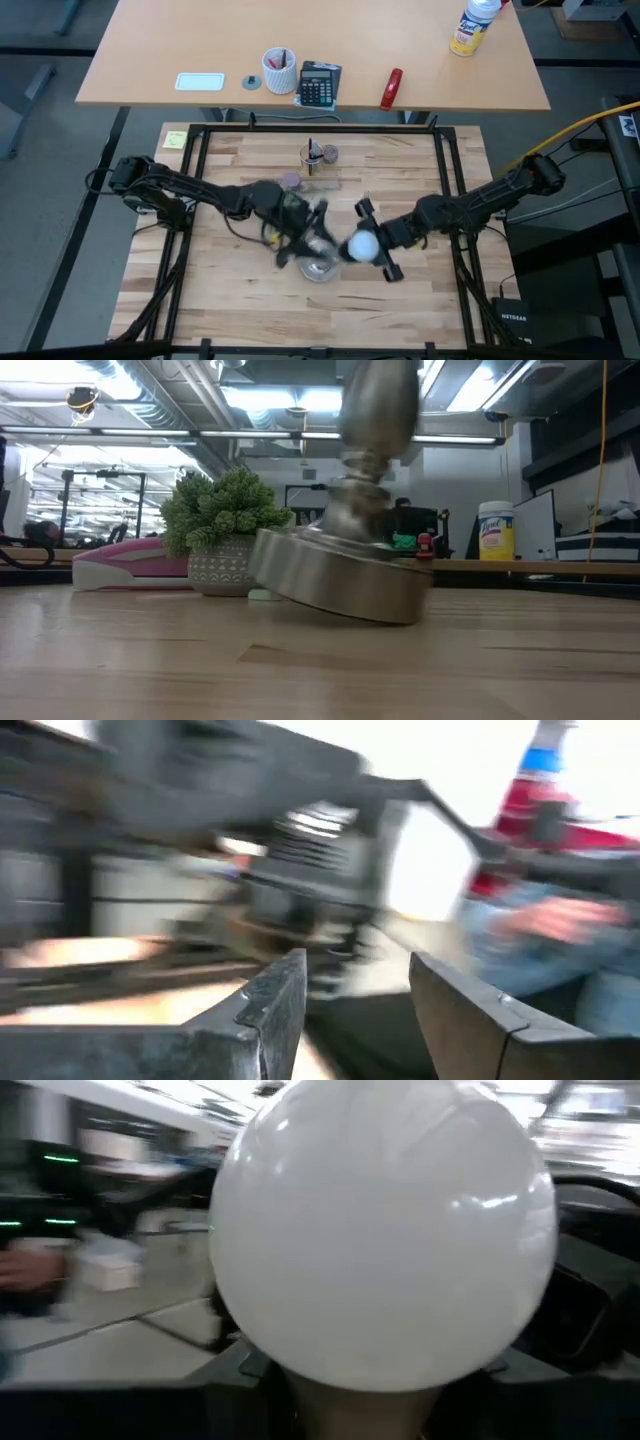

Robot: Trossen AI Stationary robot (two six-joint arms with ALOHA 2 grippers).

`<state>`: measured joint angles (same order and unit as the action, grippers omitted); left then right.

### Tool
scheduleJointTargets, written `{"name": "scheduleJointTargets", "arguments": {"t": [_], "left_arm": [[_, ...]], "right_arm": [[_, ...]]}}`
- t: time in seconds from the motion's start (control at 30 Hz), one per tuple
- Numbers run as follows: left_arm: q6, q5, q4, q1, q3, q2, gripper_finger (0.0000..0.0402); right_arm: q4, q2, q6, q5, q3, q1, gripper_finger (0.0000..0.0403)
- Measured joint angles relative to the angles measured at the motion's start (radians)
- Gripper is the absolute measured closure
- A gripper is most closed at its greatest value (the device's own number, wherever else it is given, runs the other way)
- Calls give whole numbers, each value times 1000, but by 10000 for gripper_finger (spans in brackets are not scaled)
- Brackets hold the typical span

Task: Screw lightbulb
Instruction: Remove the lightbulb from the lamp

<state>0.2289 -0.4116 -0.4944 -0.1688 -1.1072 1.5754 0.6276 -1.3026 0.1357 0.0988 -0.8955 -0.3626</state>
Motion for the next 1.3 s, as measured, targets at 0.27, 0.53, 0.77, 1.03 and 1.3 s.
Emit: {"name": "scheduleJointTargets", "arguments": {"t": [0.27, 0.53, 0.77, 1.03, 1.3], "left_arm": [[39, -115, -17, 27, 0, 1, 233], [-33, -104, 7, 41, 0, -27, 232], [-170, 34, 113, 26, -2, -110, 232], [-350, 560, 192, -39, -2, -120, 231], [-287, 591, 181, -55, -2, -115, 231]], "right_arm": [[4, 0, -4, 38, 0, 2, 246], [3, -1, -3, -57, 0, 2, 244], [2, 2, 12, -230, 0, 3, 243], [17, 3, 72, -429, 0, 3, 243], [40, 4, 87, -476, 0, 3, 243]]}}
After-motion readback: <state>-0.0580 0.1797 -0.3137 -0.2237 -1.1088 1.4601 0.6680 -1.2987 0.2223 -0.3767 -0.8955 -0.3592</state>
